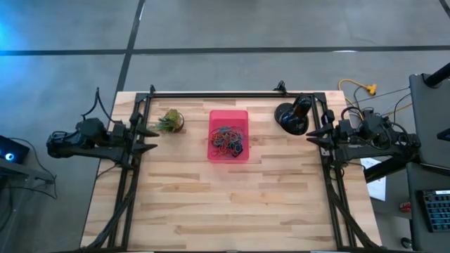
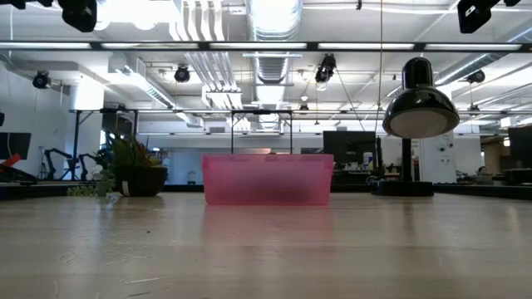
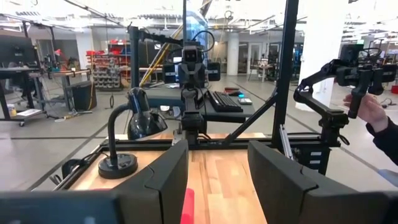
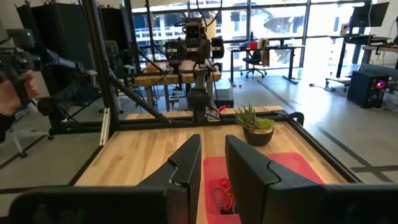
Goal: Pick and place rubber bands into bin
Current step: Return to Home Position
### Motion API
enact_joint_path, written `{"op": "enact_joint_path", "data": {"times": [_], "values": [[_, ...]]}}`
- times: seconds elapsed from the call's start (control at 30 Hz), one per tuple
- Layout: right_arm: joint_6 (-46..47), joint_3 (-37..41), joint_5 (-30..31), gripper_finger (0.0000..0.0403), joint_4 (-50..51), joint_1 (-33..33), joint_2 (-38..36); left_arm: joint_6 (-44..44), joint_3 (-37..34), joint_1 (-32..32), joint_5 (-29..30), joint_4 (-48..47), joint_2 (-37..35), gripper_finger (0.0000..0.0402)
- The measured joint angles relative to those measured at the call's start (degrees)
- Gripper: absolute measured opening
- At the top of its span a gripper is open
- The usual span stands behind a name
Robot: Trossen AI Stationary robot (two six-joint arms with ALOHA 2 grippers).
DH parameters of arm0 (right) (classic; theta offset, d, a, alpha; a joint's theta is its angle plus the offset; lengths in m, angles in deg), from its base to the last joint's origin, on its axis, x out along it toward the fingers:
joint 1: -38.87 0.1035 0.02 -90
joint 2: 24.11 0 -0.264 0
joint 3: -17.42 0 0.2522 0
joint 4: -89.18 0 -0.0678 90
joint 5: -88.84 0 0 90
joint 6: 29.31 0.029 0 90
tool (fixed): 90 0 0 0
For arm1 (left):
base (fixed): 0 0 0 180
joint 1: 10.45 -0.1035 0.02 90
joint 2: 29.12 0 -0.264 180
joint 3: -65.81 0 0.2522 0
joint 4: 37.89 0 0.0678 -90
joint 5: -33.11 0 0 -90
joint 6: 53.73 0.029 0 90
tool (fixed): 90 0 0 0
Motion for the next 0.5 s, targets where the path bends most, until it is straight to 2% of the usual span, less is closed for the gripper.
{"op": "enact_joint_path", "data": {"times": [0.5], "values": [[0.0, 0.0, 0.0, 0.0068, 0.0, 0.0, 0.0, -0.1, -0.8, 0.0, 0.0, 0.0, -0.1, 0.0152]]}}
